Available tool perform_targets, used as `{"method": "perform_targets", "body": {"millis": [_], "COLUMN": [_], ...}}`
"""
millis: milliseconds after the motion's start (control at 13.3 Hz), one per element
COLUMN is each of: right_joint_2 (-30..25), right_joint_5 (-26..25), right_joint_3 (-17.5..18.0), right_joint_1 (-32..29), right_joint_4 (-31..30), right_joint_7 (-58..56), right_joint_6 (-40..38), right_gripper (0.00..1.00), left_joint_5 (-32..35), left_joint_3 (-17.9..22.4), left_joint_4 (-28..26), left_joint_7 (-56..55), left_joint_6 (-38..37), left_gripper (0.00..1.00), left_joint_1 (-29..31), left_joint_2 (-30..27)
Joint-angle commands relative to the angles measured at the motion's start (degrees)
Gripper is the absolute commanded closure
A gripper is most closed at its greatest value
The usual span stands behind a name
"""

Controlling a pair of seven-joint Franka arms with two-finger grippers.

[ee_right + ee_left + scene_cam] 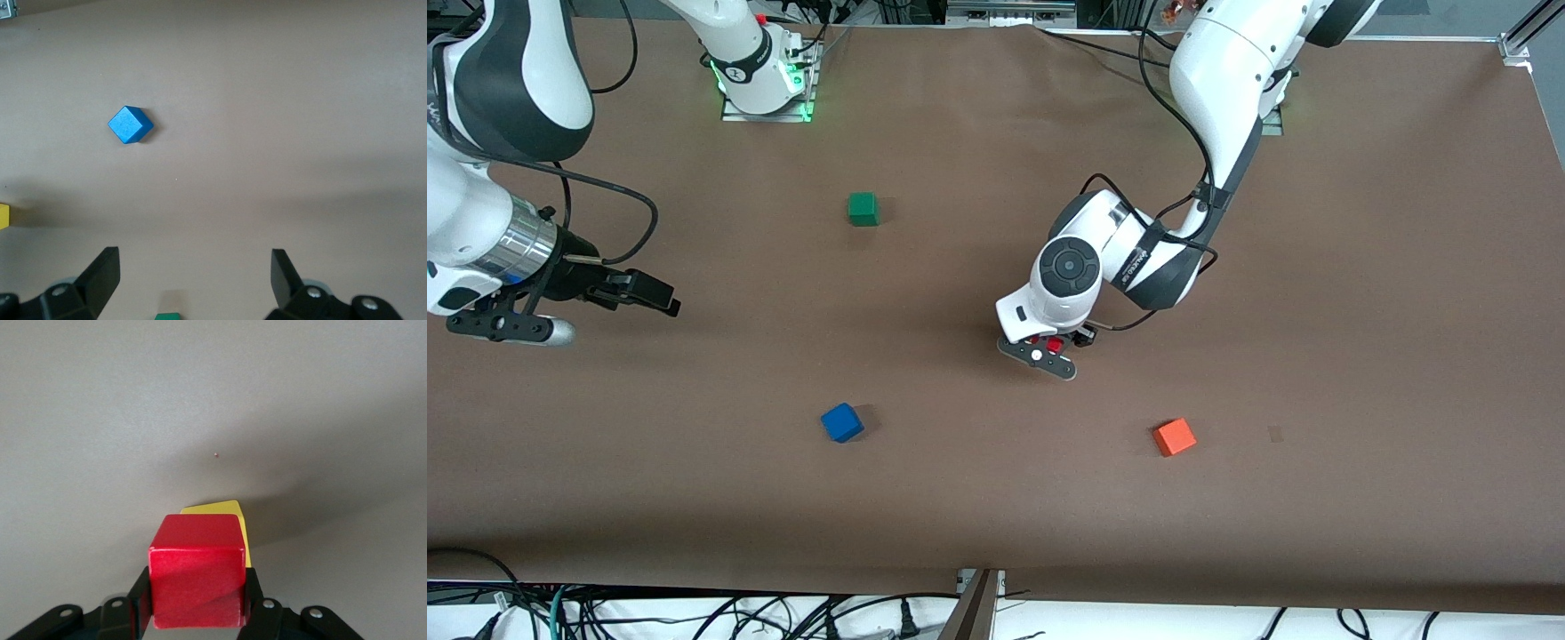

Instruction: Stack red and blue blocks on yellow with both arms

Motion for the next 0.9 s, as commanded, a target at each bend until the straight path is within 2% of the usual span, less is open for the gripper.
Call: {"method": "perform_targets", "body": {"millis": [0,225,826], "right_joint_2": [-0.85,-0.85,-0.94], "right_joint_5": [-2.57,-5.39,-5.39], "right_joint_3": [0.3,0.31,0.31], "right_joint_1": [1.72,3.04,3.13], "right_joint_4": [0.17,0.18,0.18], "right_joint_7": [3.13,3.41,3.41], "right_joint_6": [0.09,0.17,0.09], "right_gripper": [0.0,0.0,0.0], "left_joint_5": [1.51,1.51,1.78], "left_joint_3": [0.71,0.71,0.71], "left_joint_4": [1.42,1.42,1.5], "left_joint_7": [-1.36,-2.06,-3.73], "left_joint_6": [-1.93,-1.93,-1.84], "left_gripper": [0.95,0.95,0.94], "left_joint_1": [-0.76,-0.94,-1.73], "left_joint_2": [0.41,0.41,0.67]}}
